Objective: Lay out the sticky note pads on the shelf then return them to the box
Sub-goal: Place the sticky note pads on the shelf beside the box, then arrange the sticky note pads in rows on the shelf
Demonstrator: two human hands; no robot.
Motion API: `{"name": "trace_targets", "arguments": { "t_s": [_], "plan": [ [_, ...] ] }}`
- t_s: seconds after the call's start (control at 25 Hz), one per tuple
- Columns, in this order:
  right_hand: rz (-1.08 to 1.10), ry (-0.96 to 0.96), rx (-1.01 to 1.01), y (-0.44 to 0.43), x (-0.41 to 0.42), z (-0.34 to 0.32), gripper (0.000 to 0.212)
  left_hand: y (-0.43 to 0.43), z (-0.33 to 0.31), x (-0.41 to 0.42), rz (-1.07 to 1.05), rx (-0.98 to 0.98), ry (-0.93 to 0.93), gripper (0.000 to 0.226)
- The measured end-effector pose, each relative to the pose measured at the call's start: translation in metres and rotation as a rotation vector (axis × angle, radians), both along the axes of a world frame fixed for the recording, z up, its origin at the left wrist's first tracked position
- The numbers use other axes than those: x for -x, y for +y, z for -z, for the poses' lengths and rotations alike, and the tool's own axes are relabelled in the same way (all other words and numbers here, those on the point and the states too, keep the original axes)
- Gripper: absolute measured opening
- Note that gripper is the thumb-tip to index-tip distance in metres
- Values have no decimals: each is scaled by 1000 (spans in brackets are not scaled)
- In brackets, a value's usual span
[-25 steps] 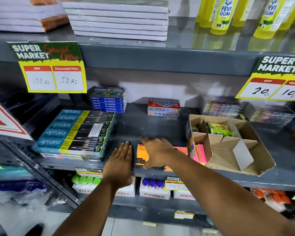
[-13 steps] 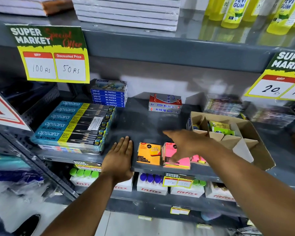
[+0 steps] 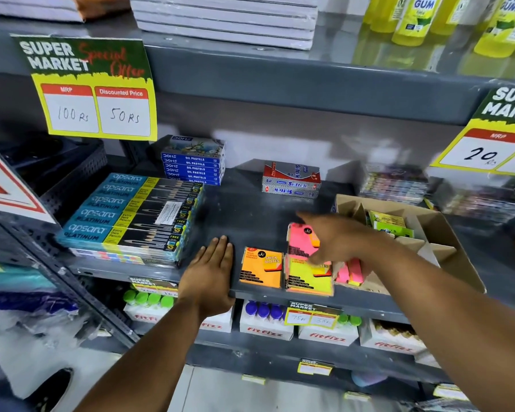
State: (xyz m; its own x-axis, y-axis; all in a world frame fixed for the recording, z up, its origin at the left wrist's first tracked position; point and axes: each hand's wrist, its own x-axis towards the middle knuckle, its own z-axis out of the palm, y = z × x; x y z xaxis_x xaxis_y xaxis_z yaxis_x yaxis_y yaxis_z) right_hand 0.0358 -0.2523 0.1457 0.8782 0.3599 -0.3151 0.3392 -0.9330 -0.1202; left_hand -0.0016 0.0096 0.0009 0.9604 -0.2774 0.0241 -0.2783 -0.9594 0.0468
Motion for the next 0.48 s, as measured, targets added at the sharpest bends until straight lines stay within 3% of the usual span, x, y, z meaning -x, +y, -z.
{"name": "trace_targets", "arguments": {
  "t_s": [0.2,0.48],
  "plan": [
    [69,-74,77,6,-46,5,97,1,2,-2,12,-11,-7,103],
    [36,-2,144,12,-61,41,63,0,3,-4,1,-24,-4,110]
  ]
}}
